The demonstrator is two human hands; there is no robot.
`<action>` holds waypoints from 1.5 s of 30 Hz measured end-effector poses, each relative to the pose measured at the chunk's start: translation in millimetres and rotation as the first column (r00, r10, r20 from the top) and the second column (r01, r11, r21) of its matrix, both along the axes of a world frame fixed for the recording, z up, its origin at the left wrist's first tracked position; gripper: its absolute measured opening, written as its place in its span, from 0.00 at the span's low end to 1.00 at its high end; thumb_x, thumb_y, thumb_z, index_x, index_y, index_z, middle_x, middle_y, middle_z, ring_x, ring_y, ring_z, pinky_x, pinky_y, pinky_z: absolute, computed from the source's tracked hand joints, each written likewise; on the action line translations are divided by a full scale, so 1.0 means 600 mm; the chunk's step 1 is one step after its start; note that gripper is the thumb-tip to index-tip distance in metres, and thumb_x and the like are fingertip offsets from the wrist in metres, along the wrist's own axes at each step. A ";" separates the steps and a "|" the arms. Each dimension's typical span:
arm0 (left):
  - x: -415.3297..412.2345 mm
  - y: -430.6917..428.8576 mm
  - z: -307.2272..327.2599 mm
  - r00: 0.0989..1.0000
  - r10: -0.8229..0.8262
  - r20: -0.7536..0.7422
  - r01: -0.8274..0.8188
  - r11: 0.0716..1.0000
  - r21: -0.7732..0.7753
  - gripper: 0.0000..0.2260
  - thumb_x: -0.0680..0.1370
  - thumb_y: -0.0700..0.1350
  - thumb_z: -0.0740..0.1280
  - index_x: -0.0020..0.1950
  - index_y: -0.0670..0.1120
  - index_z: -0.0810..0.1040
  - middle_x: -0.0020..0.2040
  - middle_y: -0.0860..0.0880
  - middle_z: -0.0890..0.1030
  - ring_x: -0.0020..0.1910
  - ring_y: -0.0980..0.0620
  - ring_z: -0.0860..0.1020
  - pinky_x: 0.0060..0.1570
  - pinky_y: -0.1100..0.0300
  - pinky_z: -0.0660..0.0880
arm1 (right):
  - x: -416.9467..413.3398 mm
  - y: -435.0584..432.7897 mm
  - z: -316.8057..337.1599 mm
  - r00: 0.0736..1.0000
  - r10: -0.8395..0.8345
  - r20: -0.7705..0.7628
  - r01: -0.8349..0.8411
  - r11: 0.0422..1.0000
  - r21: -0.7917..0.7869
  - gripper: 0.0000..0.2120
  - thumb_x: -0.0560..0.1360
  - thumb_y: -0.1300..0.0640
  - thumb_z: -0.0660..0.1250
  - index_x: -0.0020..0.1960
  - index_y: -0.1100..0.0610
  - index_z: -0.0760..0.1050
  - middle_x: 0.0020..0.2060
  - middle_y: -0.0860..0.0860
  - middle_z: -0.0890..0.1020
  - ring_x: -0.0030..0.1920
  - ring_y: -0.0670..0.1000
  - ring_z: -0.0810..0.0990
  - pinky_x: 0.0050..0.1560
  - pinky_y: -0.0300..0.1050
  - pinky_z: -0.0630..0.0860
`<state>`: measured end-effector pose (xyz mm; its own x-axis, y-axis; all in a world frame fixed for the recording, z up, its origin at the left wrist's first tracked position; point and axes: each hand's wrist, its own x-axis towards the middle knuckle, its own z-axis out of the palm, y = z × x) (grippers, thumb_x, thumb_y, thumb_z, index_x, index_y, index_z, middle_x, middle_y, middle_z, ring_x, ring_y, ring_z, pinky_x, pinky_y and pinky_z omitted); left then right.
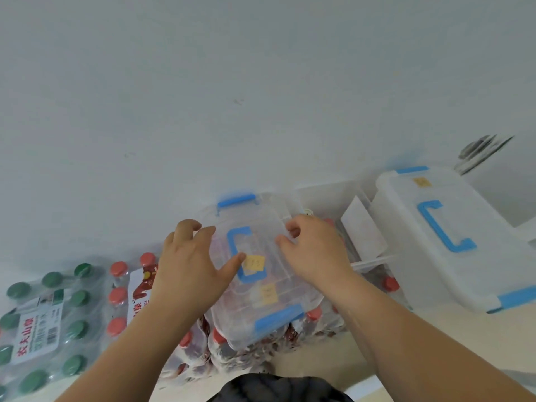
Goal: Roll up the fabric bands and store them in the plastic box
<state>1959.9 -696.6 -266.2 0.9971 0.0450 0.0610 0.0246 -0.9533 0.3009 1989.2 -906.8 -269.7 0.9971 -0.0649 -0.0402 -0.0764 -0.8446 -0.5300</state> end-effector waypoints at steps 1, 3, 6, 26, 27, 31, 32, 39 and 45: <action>0.002 -0.002 0.005 1.000 -0.004 0.006 0.005 1.000 -0.022 0.40 0.70 0.72 0.61 0.68 0.43 0.78 0.66 0.42 0.74 0.61 0.38 0.76 0.61 0.43 0.75 | 0.000 -0.004 0.004 1.000 -0.016 -0.001 0.016 0.999 0.051 0.13 0.77 0.47 0.69 0.59 0.52 0.80 0.52 0.48 0.83 0.48 0.49 0.76 0.47 0.44 0.72; 0.008 -0.010 0.020 0.999 -0.025 0.023 0.026 0.998 -0.058 0.43 0.69 0.74 0.56 0.69 0.43 0.78 0.67 0.42 0.74 0.63 0.38 0.75 0.63 0.44 0.73 | 0.000 -0.018 0.015 0.998 -0.060 -0.003 0.060 0.990 0.131 0.13 0.78 0.51 0.69 0.61 0.52 0.80 0.52 0.48 0.85 0.53 0.51 0.81 0.53 0.45 0.76; 0.026 -0.037 0.044 0.993 -0.115 0.024 0.117 0.989 -0.094 0.43 0.71 0.75 0.57 0.73 0.45 0.74 0.72 0.45 0.71 0.69 0.41 0.72 0.68 0.47 0.69 | 0.003 -0.063 0.030 0.985 -0.168 0.043 0.156 0.966 0.205 0.10 0.78 0.56 0.68 0.58 0.53 0.83 0.49 0.47 0.85 0.50 0.51 0.83 0.50 0.43 0.77; 0.143 -0.221 0.053 0.823 -0.465 -0.326 0.489 0.872 -0.010 0.40 0.71 0.71 0.67 0.75 0.47 0.71 0.82 0.42 0.56 0.78 0.42 0.61 0.73 0.52 0.63 | 0.043 -0.169 0.019 0.989 -0.117 -0.094 0.097 0.976 -0.195 0.18 0.81 0.53 0.63 0.69 0.58 0.75 0.69 0.57 0.75 0.67 0.60 0.75 0.65 0.53 0.74; 0.144 -0.225 0.050 0.816 -0.468 -0.339 0.501 0.866 0.011 0.40 0.72 0.71 0.67 0.75 0.46 0.71 0.82 0.41 0.56 0.78 0.42 0.61 0.72 0.53 0.63 | 0.036 -0.168 0.013 0.991 -0.103 -0.083 0.084 0.974 -0.209 0.18 0.82 0.51 0.63 0.68 0.58 0.76 0.70 0.57 0.74 0.67 0.59 0.74 0.66 0.52 0.74; 0.147 -0.234 0.040 0.805 -0.458 -0.377 0.530 0.841 0.109 0.40 0.72 0.72 0.64 0.75 0.46 0.70 0.83 0.41 0.54 0.77 0.40 0.62 0.72 0.50 0.65 | -0.007 -0.173 -0.015 0.993 -0.098 0.061 0.110 0.964 -0.244 0.17 0.82 0.47 0.62 0.62 0.57 0.81 0.69 0.55 0.77 0.70 0.57 0.71 0.69 0.51 0.71; 0.148 -0.234 0.037 0.802 -0.458 -0.384 0.536 0.835 0.123 0.40 0.73 0.72 0.63 0.75 0.47 0.70 0.83 0.41 0.54 0.77 0.40 0.62 0.72 0.49 0.65 | -0.020 -0.175 -0.021 0.991 -0.103 0.083 0.120 0.961 -0.250 0.18 0.82 0.46 0.61 0.61 0.56 0.81 0.68 0.54 0.77 0.71 0.56 0.71 0.70 0.51 0.70; 0.152 -0.233 0.038 0.778 -0.507 -0.371 0.614 0.736 0.284 0.42 0.69 0.78 0.56 0.72 0.50 0.72 0.80 0.46 0.64 0.72 0.42 0.66 0.68 0.48 0.67 | -0.077 -0.172 -0.045 0.981 -0.186 0.047 0.191 0.918 -0.346 0.30 0.81 0.36 0.48 0.67 0.52 0.78 0.69 0.52 0.78 0.71 0.56 0.72 0.72 0.55 0.68; 0.148 -0.231 0.044 0.698 -0.582 -0.417 0.709 0.645 0.285 0.54 0.54 0.84 0.55 0.71 0.52 0.73 0.69 0.50 0.75 0.67 0.46 0.70 0.66 0.49 0.70 | -0.081 -0.165 -0.061 0.974 -0.227 0.010 0.220 0.930 -0.293 0.36 0.80 0.34 0.43 0.77 0.52 0.68 0.79 0.55 0.66 0.79 0.59 0.62 0.79 0.58 0.60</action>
<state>2048.8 -835.3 -239.8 0.7337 -0.5819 -0.3508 -0.6278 -0.7781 -0.0224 1940.9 -1005.8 -306.3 0.9544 -0.2985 -0.0097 -0.2906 -0.9209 -0.2598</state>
